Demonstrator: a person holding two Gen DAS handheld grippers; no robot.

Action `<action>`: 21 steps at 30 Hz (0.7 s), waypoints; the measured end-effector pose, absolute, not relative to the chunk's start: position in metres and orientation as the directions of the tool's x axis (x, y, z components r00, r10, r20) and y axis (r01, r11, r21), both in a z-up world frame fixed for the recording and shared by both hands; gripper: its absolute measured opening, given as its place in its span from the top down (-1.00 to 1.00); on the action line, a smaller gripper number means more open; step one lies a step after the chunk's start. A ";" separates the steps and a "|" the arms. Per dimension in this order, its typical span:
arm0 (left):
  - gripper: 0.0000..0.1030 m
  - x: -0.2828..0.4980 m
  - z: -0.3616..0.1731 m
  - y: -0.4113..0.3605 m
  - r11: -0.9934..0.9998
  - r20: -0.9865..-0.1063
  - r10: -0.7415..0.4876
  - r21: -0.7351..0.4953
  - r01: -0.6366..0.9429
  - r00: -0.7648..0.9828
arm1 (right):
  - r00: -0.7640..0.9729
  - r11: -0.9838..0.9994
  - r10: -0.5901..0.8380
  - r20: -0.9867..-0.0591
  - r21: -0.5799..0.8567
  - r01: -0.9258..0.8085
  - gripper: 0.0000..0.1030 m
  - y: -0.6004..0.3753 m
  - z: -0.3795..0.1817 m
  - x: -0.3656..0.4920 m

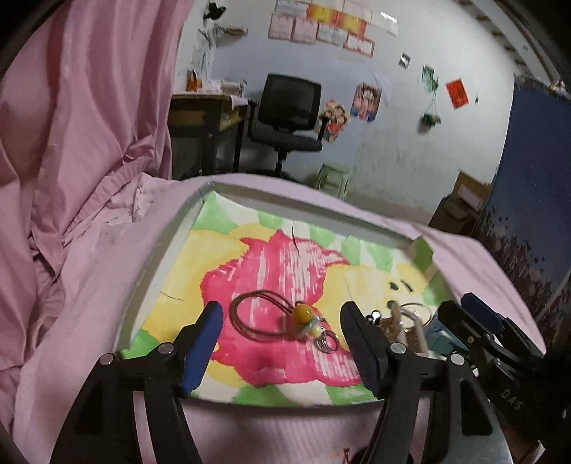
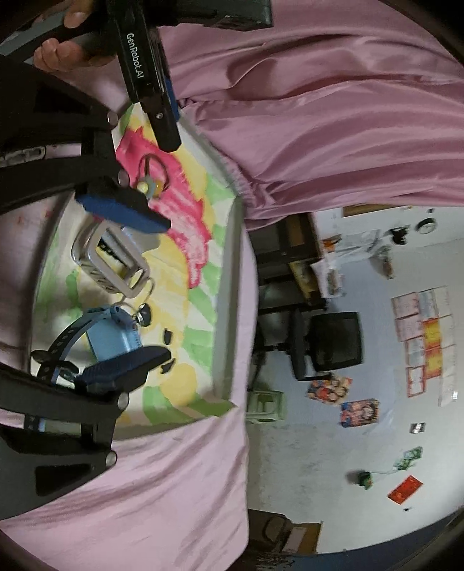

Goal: Organize jewelry
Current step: 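Carry the hoop and keychain over the tray and open both tools, then move both tools back to the red-cord bracelet on the bed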

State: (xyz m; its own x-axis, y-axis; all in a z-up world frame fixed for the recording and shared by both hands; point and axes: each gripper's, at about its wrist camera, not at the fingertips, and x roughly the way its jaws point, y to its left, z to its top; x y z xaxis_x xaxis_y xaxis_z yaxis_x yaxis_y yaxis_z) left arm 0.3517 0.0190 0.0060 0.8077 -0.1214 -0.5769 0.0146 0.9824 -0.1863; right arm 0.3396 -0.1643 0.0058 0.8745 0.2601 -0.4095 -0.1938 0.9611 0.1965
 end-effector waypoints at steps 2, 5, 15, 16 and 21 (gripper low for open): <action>-0.42 0.344 0.011 0.022 0.981 -0.551 -0.120 -0.195 0.013 0.826 | 0.892 0.961 0.257 -0.370 0.191 -0.198 -0.38 -0.165 0.013 0.329; -0.53 0.326 0.020 0.024 0.979 -0.492 -0.119 -0.204 0.019 0.862 | 0.916 0.960 0.256 -0.309 0.191 -0.204 -0.58 -0.168 0.023 0.312; -0.85 0.267 0.034 0.025 0.979 -0.359 -0.116 -0.198 0.046 0.926 | 0.944 0.955 0.273 -0.187 0.174 -0.242 -0.88 -0.175 0.045 0.258; -0.87 0.262 0.035 0.024 0.980 -0.351 -0.115 -0.192 0.049 0.929 | 0.944 0.954 0.275 -0.183 0.172 -0.244 -0.89 -0.176 0.046 0.253; -0.95 0.235 0.036 0.021 0.985 -0.321 -0.113 -0.159 0.064 0.940 | 0.945 0.957 0.271 -0.185 0.158 -0.244 -0.93 -0.179 0.050 0.235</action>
State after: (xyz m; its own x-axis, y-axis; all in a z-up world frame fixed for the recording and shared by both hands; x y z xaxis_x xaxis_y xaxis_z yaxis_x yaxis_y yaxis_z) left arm 0.2347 0.0211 0.0363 0.9404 -0.1126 -0.3210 0.0638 0.9852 -0.1590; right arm 0.2348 -0.1790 0.0502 0.9446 0.2710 -0.1850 -0.2437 0.9569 0.1577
